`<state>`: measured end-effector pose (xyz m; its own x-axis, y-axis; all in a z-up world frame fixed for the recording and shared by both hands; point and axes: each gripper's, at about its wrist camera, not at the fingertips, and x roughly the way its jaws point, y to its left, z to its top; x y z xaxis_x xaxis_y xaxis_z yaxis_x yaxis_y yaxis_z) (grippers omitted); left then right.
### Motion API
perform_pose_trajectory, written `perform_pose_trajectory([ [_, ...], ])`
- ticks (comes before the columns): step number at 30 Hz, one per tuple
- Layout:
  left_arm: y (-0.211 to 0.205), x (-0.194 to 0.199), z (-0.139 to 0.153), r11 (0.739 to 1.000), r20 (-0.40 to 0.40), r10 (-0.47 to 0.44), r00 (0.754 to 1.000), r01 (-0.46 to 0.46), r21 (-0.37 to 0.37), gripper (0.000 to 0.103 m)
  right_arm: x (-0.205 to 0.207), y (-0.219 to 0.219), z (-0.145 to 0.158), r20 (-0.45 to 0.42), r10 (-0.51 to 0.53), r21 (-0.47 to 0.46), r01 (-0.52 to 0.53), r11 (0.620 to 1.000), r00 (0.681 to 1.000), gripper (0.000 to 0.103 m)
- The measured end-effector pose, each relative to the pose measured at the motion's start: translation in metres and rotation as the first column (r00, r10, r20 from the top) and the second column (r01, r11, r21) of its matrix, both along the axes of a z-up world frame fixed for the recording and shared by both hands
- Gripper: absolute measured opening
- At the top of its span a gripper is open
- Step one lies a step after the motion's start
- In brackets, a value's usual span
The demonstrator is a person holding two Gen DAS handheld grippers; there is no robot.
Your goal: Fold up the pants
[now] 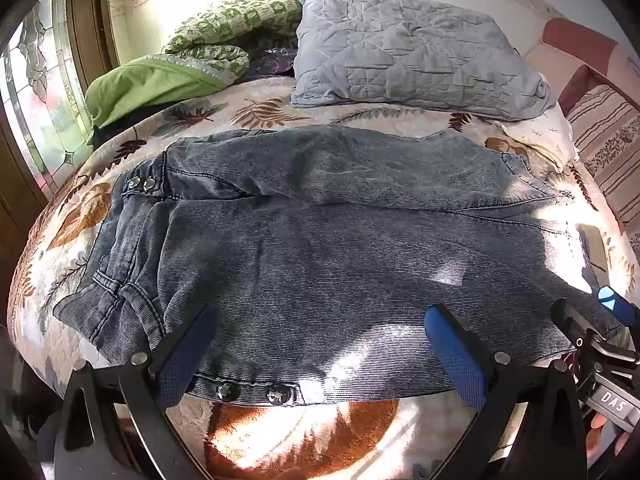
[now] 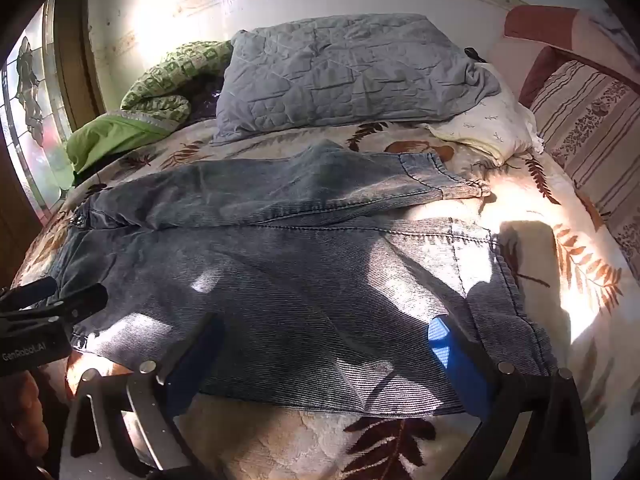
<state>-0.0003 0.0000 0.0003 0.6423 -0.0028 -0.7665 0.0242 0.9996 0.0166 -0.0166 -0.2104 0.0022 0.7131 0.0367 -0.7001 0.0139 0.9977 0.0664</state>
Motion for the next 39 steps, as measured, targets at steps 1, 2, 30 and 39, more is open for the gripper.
perform_pose_trajectory([
  [1, 0.0001, -0.0003, 0.0003, 1.000, 0.002, -0.001, 1.000, 0.001, 0.003, 0.103, -0.0001, 0.0000, -0.0002, -0.001, 0.001, 0.003, -0.001, 1.000, 1.000, 0.103],
  [2, 0.0004, -0.0006, 0.0007, 1.000, 0.003, -0.002, 1.000, 0.002, 0.006, 0.103, -0.0003, 0.0004, -0.0004, 0.000, 0.001, 0.004, -0.001, 1.000, 1.000, 0.103],
  [30, 0.0023, -0.0033, -0.0056, 1.000, -0.020, 0.002, 1.000, -0.002, 0.003, 0.103, 0.0013, -0.0003, -0.0009, -0.001, 0.001, 0.006, -0.001, 1.000, 1.000, 0.103],
  [39, 0.0006, -0.0039, -0.0064, 1.000, -0.022, 0.002, 1.000, -0.002, 0.007, 0.103, 0.0020, -0.0032, -0.0018, -0.007, -0.010, 0.007, 0.010, 1.000, 1.000, 0.103],
])
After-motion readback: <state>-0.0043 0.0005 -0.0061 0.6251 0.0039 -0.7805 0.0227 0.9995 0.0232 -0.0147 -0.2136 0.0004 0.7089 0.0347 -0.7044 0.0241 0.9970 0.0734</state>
